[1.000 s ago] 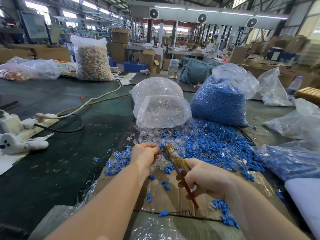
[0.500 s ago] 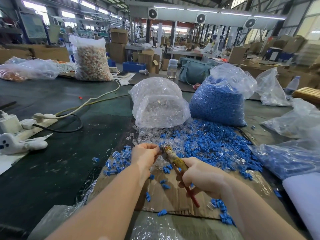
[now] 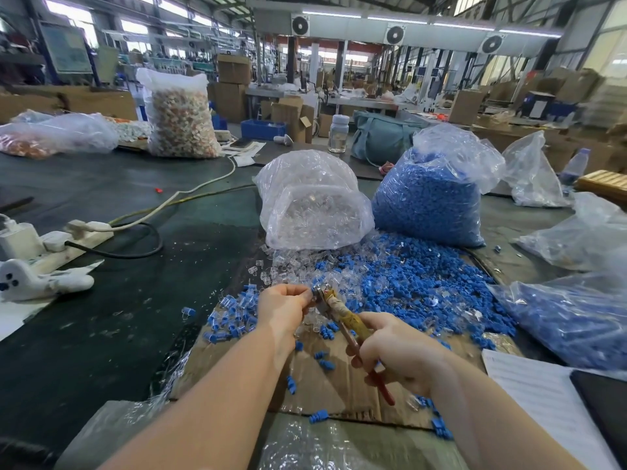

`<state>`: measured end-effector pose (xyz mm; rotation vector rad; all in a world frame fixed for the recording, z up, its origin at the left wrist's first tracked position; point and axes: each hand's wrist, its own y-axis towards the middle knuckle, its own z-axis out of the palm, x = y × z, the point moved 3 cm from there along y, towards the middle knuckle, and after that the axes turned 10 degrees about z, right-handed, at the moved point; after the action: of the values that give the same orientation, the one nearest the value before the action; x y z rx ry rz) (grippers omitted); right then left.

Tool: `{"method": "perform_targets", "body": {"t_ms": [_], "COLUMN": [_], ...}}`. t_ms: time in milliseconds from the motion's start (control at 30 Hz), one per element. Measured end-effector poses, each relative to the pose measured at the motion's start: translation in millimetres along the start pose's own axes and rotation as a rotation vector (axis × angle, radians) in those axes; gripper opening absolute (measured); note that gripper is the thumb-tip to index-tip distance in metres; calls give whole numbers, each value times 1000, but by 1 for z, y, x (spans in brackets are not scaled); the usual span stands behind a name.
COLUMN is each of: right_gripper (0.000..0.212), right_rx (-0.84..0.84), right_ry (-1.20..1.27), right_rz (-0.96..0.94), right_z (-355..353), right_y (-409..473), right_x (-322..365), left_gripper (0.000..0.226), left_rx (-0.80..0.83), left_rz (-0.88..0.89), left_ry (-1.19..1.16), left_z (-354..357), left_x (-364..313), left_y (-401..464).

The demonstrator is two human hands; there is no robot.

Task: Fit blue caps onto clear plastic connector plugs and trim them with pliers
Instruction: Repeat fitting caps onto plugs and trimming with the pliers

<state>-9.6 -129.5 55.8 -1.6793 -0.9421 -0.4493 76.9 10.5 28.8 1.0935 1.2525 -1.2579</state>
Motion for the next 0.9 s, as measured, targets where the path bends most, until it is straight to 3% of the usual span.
{"method": "perform_targets", "body": {"t_ms": [133, 233, 300, 367, 500, 733, 900], "right_gripper": [55, 44, 56, 64, 57, 62, 67], "right_rx": [-41, -375, -590, -730, -898, -977, -941], "right_ry": [170, 8, -140, -258, -477, -681, -727], "right_rz": [-1, -83, -76, -5, 128, 143, 162], "right_z": [-4, -23, -40, -56, -73, -78, -78], "right_y": [3, 14, 23, 28, 29, 34, 39], "right_x": [-9, -15, -24, -36, -50, -64, -65], "left_gripper": [7, 7, 9, 20, 44, 41, 34], "left_rx": [-53, -120, -171, -216, -176, -44, 71], "left_rz": [-77, -120, -131, -123, -67, 337, 628], "left_ry": [-80, -87, -121, -166, -112, 396, 697], "left_z": [-9, -20, -26, -29, -28, -17, -3], "left_x": [7, 16, 19, 22, 26, 25, 38], "left_y": [2, 6, 8, 11, 15, -16, -37]}}
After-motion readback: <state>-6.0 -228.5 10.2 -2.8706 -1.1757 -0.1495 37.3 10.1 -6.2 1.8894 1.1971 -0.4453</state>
